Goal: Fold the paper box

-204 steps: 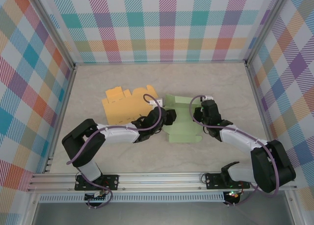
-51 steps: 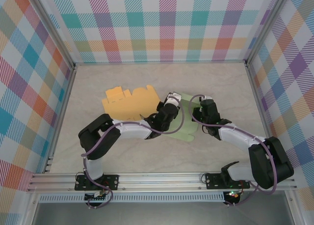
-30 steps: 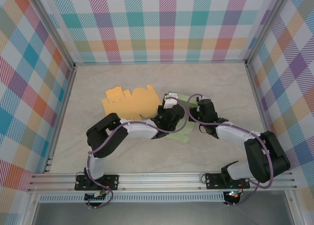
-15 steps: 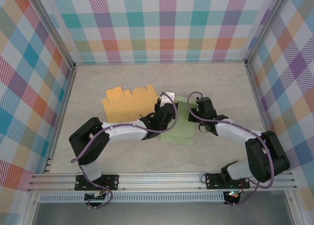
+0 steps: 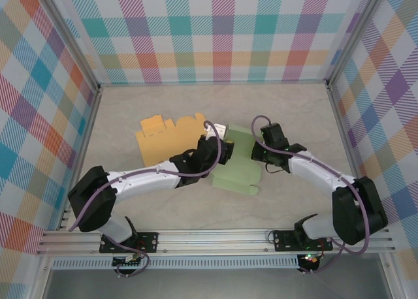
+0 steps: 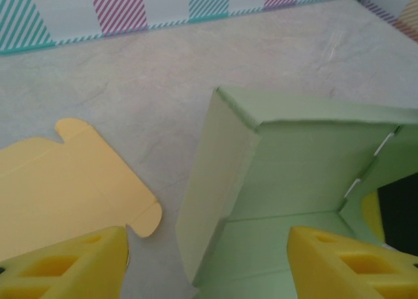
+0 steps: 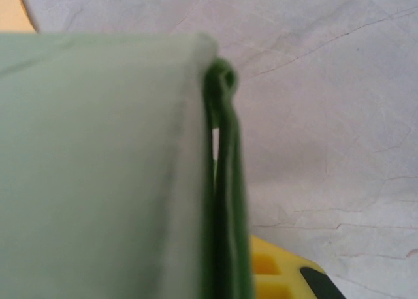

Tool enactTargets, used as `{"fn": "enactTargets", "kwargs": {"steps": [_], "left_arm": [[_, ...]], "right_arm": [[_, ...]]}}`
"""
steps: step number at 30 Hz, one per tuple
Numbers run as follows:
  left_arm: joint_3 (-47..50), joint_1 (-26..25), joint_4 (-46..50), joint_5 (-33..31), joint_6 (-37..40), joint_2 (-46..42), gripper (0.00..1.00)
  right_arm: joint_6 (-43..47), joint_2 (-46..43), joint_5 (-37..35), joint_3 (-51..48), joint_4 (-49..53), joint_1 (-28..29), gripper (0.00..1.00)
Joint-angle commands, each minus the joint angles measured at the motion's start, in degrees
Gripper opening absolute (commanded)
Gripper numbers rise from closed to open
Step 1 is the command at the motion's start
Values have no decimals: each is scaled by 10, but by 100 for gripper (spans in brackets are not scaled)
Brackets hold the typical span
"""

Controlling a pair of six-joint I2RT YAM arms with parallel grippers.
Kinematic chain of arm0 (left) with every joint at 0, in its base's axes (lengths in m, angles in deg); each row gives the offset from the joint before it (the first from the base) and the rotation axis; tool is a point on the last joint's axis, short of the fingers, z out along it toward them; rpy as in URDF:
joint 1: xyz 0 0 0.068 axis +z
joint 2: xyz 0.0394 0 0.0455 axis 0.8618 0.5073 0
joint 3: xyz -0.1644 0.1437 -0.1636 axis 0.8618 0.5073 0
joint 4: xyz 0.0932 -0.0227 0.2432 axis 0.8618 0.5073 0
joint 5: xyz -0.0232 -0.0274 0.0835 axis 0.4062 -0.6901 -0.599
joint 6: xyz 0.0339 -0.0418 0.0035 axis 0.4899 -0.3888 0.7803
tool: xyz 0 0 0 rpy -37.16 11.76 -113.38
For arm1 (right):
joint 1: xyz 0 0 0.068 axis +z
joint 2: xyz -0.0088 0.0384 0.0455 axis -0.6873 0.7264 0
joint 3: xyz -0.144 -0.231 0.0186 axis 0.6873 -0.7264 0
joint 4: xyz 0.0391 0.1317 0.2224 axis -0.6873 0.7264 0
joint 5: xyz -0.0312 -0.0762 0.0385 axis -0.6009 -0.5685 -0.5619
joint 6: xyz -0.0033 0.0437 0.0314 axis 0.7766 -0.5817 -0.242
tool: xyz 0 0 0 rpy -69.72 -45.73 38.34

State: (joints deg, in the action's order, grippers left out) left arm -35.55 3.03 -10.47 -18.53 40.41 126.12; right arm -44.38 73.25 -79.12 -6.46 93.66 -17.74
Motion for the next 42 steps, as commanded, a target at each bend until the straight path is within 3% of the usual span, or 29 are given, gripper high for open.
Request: {"fn": "enactTargets", "kwargs": {"steps": [1, 9, 15, 25, 31, 42], "left_arm": [[3, 1, 45, -12, -22, -54, 66], [55, 2, 39, -12, -18, -173, 74], [75, 11, 46, -39, -12, -212, 81], [95, 50, 48, -36, -16, -209, 88], [106, 71, 45, -41, -15, -208, 100], [110, 81, 47, -36, -9, -202, 100]], "right_arm": [[-2, -9, 34, 39, 103, 4, 0], [51, 32, 81, 103, 264, 4, 0], [96, 101, 104, 157, 343, 4, 0], [118, 231, 52, 227, 434, 8, 0], [106, 313, 10, 277, 464, 34, 0], [66, 493, -109, 369, 525, 60, 0]]}}
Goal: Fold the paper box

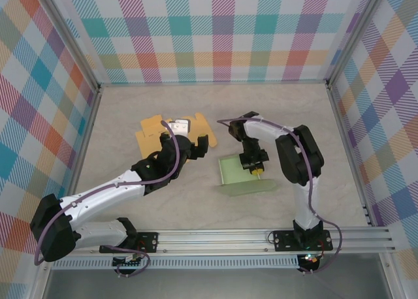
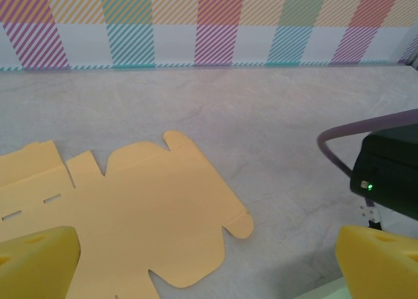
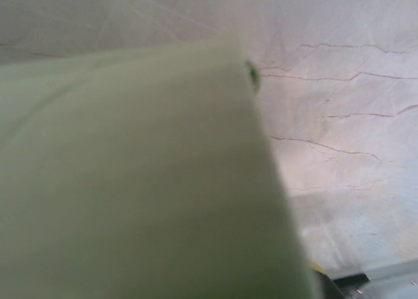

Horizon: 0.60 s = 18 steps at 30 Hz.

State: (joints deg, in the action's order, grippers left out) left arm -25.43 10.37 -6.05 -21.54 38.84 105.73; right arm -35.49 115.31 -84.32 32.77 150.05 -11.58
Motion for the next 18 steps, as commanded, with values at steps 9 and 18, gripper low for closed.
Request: {"fn": "enactTargets", "kwargs": {"steps": [9, 18], "left_arm": [[12, 11, 0, -18, 12, 13, 100], [5, 17, 16, -38, 13, 17, 100]], "right_arm": [[-58, 146, -99, 73, -10, 9, 0], [-93, 188, -116, 111, -18, 21, 0]]}}
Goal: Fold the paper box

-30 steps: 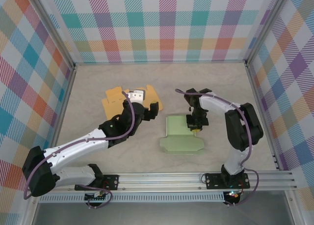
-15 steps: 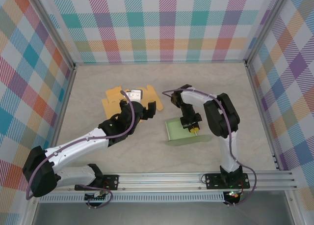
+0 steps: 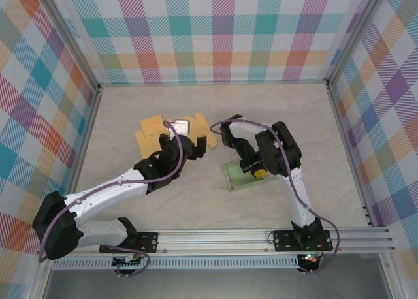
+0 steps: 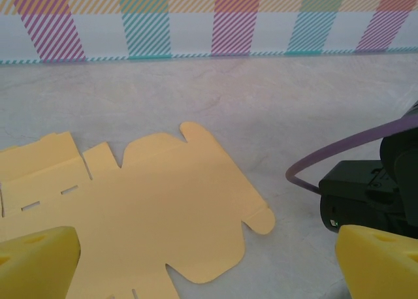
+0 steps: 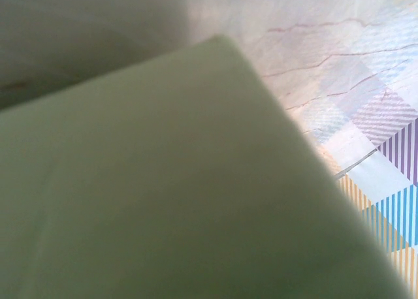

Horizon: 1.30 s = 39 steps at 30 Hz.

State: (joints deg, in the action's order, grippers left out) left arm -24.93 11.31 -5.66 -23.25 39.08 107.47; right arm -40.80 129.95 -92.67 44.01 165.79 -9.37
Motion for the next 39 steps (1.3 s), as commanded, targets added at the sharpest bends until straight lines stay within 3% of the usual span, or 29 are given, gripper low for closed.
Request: {"fn": "enactTargets", "kwargs": {"steps": [1, 5, 8, 17, 25, 32, 39], "left_arm": [[2, 8, 15, -23, 10, -2, 100], [10, 13, 14, -26, 3, -4, 100], [8, 15, 17, -24, 2, -3, 100], [21, 23, 19, -21, 3, -22, 100], [30, 28, 31, -18, -1, -44, 100], [26, 39, 54, 0, -14, -47, 100], [-4, 61, 84, 20, -21, 0, 93]], "right_arm": [[-43, 47, -33, 0, -175, -1, 0], [-47, 68, -32, 3, -176, 0, 0], [-50, 60, -37, -3, -181, 3, 6], [-36, -43, -47, -5, -193, 6, 45], [-1, -118, -37, 20, -196, 8, 66], [34, -211, -12, 28, -210, 10, 71], [80, -377, 84, -23, -316, 12, 71]]}}
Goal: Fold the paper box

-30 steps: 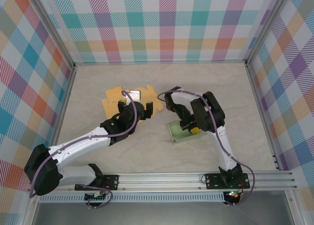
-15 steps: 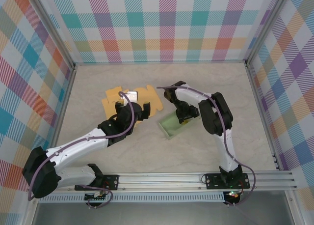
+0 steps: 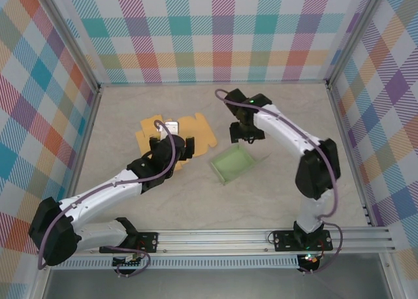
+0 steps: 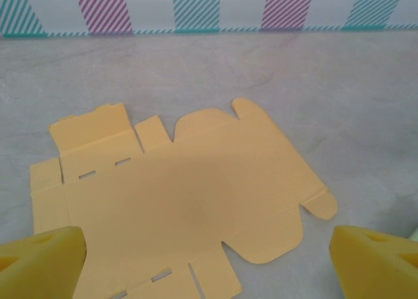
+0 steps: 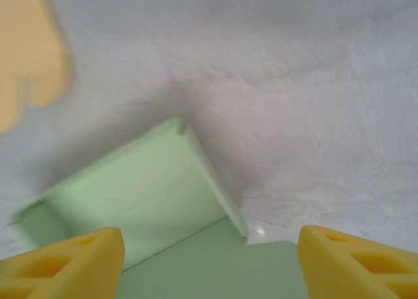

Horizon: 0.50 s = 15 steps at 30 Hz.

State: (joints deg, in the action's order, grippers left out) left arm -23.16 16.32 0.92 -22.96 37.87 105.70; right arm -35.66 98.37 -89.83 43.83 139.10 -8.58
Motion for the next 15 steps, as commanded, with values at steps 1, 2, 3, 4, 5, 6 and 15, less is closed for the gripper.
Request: {"fn": "enactTargets", "kwargs": {"steps": [1, 2, 3, 4, 5, 6, 15], "left_arm": [[-27, 17, 16, 27, -7, 28, 92], [-31, 22, 13, 38, -8, 39, 91], [-37, 30, 8, 52, -6, 52, 90], [-44, 39, 4, 70, -5, 66, 89], [-53, 49, 3, 87, -5, 80, 89], [-65, 62, 8, 112, -4, 96, 88], [-169, 110, 31, 245, 7, 225, 83]], "right_arm": [[32, -91, 70, -39, -69, 4, 71], [32, -116, 80, -55, -84, 4, 72], [31, -147, 90, -75, -98, 4, 73], [31, -179, 100, -95, -111, 4, 76], [30, -206, 109, -114, -122, 4, 87], [30, -238, 117, -136, -130, 4, 100], [-18, -441, 120, -284, -89, 4, 100]]}}
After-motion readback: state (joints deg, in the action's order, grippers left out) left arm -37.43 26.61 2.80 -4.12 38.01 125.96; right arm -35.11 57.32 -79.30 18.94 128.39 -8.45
